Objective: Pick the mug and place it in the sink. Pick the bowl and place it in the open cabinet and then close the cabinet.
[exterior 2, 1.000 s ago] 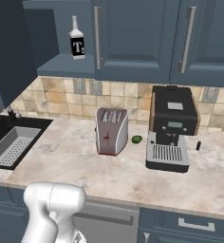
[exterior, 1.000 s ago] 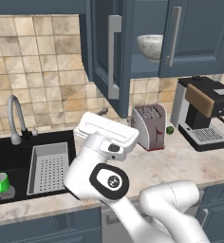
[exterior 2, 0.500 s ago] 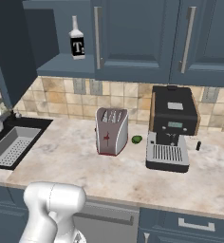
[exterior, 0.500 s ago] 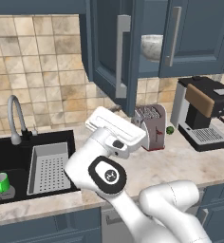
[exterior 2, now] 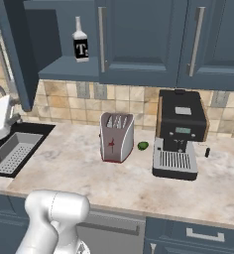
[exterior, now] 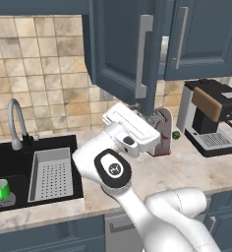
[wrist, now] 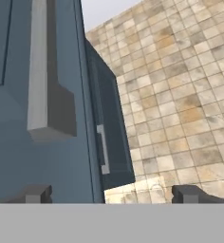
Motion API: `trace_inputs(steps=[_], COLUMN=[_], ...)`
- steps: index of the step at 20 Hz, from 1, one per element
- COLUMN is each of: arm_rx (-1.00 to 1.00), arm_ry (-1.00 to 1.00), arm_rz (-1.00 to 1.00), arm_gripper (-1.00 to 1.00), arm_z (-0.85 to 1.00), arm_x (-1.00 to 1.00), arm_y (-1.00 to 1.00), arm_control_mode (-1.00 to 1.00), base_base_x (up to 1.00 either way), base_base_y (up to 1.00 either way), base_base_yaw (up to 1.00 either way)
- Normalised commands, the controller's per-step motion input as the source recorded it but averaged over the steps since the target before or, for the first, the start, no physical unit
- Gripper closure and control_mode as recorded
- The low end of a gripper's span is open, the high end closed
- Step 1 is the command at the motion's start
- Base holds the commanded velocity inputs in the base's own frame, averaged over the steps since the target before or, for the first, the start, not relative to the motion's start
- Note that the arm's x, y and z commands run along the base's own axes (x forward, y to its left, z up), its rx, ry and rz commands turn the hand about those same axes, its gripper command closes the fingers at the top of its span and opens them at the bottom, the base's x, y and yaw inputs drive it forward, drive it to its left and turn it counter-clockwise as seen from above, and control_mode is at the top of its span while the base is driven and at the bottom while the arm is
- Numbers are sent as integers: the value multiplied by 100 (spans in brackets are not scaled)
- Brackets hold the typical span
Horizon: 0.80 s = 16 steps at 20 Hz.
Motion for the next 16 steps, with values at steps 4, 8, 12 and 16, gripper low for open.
trace_inputs(steps=[4, 8, 12, 16], arm_rx=[13, 12, 10, 9], arm_ry=[0, 0, 0, 0], arm_rz=[-9, -1, 0, 0], arm_gripper=[-100, -100, -100, -100], arm_z=[16, 9, 3, 0], arm_x=[17, 40, 46, 45], arm_y=[-68, -67, -66, -68], arm_control_mode=[-100, -100, -100, -100], base_base_x=[0, 0, 0, 0], base_base_y=[0, 0, 0, 0], base_base_yaw=[0, 0, 0, 0])
